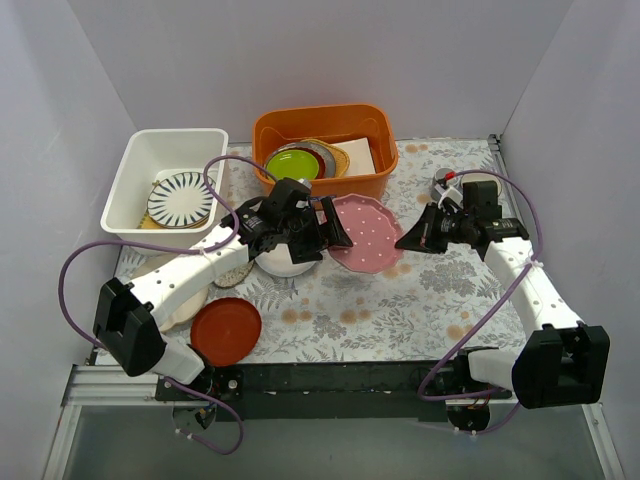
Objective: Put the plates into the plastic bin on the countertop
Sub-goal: Pick up the plate at the center of the board, then place the plate in the plastic bin.
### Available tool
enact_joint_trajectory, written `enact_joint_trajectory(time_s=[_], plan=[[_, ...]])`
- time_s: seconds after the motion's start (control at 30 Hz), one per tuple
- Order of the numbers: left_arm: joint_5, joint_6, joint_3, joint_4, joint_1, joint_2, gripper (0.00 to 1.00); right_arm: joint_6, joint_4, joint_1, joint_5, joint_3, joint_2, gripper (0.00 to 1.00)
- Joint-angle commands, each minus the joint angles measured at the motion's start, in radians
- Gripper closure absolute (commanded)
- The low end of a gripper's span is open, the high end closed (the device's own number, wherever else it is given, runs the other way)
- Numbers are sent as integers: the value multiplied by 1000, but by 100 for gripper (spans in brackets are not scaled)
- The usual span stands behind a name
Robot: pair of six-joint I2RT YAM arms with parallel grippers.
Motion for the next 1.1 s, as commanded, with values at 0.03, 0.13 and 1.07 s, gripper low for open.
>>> enact_joint_trajectory(time_s=[0.03,0.13,1.07], plan=[[19,1,-14,23,-6,-10,26,54,109,0,-180,69,-49,99],[29,-4,-25,38,-5,-13,53,46,97,0,-171,67,-51,99],[3,-8,-11,29,-6,-53,100,17,69,-2,-64,-30,-111,7]])
